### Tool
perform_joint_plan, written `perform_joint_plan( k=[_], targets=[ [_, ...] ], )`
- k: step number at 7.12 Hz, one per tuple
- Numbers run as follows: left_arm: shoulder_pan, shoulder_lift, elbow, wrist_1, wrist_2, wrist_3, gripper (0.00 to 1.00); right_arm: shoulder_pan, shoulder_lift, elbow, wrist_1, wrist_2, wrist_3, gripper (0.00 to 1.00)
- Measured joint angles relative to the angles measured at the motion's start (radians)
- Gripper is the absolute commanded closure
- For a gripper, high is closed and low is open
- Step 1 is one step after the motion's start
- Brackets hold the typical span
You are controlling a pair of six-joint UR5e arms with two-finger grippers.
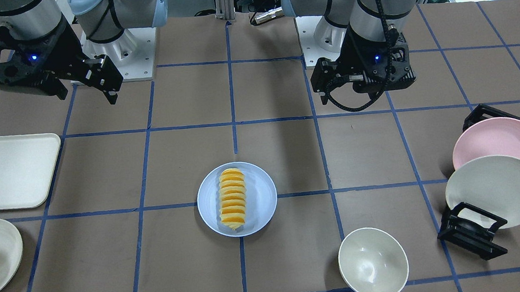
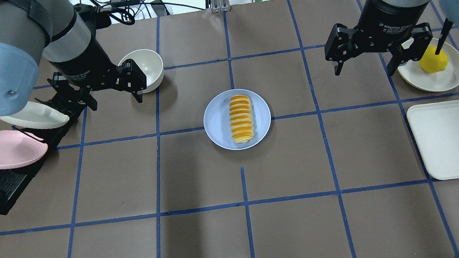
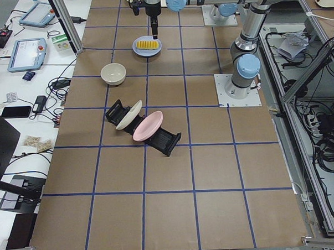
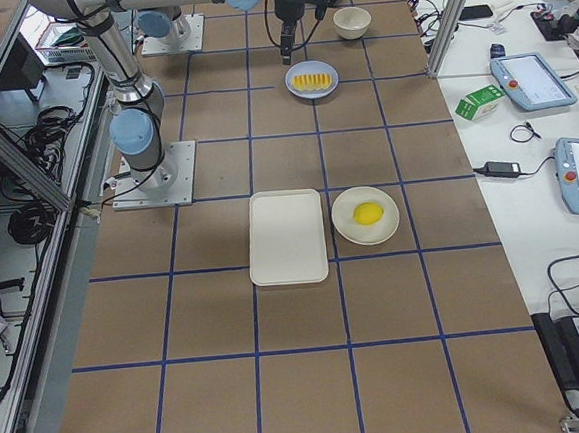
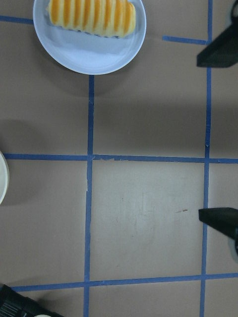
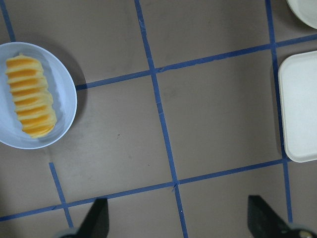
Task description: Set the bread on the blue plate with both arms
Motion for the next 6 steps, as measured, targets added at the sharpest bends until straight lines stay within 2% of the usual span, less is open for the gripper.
perform_joint_plan(
  k=[6],
  targets=[
    [0.000, 0.001, -0.001, -0.001, -0.001, 0.000, 0.00, 0.000, 0.001, -0.002, -0.002, 0.003, 0.002, 0.00]
  ],
)
